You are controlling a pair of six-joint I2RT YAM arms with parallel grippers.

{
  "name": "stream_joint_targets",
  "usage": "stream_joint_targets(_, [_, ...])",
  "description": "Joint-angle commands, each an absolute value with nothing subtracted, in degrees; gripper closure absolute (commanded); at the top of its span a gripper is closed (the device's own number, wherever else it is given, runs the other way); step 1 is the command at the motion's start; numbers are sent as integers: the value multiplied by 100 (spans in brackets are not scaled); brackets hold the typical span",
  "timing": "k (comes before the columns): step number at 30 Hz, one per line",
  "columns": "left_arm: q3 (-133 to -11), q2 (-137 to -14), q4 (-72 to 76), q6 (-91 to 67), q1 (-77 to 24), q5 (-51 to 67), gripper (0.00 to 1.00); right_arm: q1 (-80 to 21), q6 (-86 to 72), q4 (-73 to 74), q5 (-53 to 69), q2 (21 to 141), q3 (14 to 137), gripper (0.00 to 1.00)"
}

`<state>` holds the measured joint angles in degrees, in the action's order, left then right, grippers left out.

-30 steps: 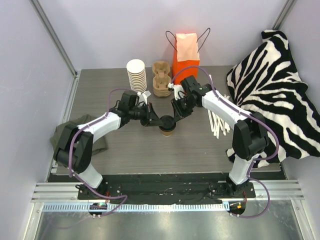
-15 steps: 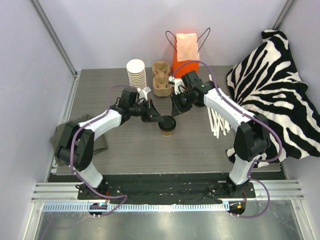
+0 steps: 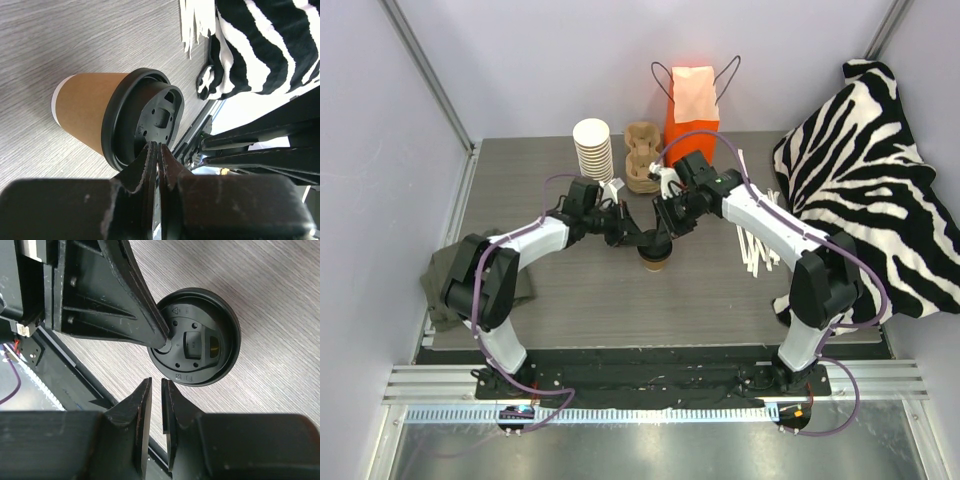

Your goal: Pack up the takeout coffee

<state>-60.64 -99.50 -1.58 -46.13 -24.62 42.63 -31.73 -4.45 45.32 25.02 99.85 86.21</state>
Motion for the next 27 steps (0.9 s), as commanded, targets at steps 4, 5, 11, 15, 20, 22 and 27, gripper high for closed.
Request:
stream_joint_targets(4, [-6144, -9993, -44, -4553, -2435, 4201, 91, -3182, -343, 4333, 2189, 10142, 8350, 78])
stream_joint_targets(5, [-6135, -9993, -79, -4518, -2443, 4192, 92, -3190, -308, 4324, 2145, 10256, 8245, 79])
stream_joint_targets(11, [-6178, -9958, -149, -4474, -2435, 4201, 92, -3190, -334, 4412, 2390, 10073, 8463, 77])
stream_joint_targets(15, [-6266, -9888, -184, -4456, -2435, 4271, 90, -3191, -378, 4526, 2654, 9932, 8858, 74])
stream_joint_targets(20, [-6661, -9371, -430, -4369, -2435, 4429, 73, -3120, -501, 4632, 2585, 9704, 9097, 66])
stream_joint_targets(22, [-6785, -9177, -640, -4202, -2426, 4412, 61, -3085, -475, 4693, 2435, 9624, 9062, 62])
stream_joint_targets(27, [-7145, -8685, -1826, -3202, -2155, 4403, 42, -3032, -97, 4843, 2224, 9606, 8869, 39])
